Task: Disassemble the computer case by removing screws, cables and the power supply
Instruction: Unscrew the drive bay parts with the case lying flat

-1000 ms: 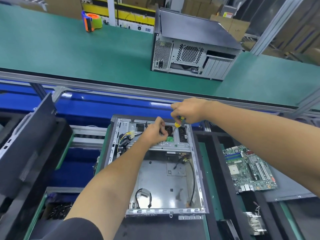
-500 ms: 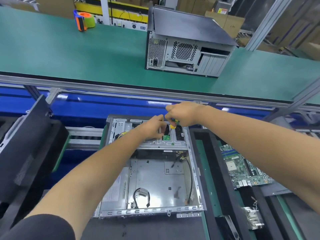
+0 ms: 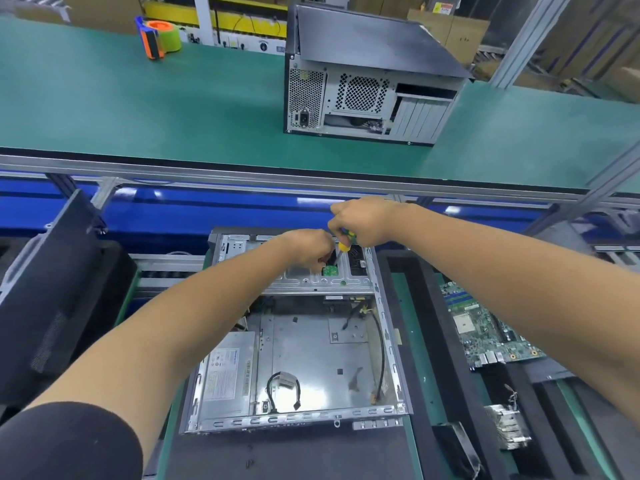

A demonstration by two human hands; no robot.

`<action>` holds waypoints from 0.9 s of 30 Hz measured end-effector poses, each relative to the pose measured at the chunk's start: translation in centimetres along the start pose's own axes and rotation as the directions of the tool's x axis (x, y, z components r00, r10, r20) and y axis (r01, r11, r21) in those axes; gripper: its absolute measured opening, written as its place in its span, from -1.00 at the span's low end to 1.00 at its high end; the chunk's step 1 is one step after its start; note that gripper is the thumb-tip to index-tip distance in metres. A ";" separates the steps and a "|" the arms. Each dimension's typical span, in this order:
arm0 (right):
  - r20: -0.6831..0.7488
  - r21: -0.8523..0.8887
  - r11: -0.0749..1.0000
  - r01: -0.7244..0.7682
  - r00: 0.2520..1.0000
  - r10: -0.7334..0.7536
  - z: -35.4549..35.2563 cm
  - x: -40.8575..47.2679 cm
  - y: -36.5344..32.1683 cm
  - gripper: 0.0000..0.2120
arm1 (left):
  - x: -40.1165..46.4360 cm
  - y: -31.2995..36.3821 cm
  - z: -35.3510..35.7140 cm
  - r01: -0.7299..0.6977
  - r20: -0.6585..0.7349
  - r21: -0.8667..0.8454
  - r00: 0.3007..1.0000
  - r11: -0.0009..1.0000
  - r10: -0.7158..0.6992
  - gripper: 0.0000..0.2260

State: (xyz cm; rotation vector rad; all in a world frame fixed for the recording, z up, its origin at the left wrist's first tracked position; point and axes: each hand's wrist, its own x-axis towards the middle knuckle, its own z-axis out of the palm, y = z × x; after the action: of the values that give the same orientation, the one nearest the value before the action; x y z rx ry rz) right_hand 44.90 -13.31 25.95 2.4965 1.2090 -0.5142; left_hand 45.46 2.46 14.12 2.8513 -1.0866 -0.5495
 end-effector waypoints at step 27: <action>0.001 -0.010 1.000 0.003 1.000 -0.003 -0.8 1.2 1.1 -0.72 | -1.6 -2.3 4.0 0.022 -0.306 -0.482 0.932 0.876 -0.192 -0.91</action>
State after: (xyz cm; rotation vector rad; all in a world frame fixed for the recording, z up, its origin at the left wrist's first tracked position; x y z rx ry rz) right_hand 46.62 -12.80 26.21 2.4859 1.2125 -0.5090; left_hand 44.45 5.57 10.55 2.4540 -0.6267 -0.2496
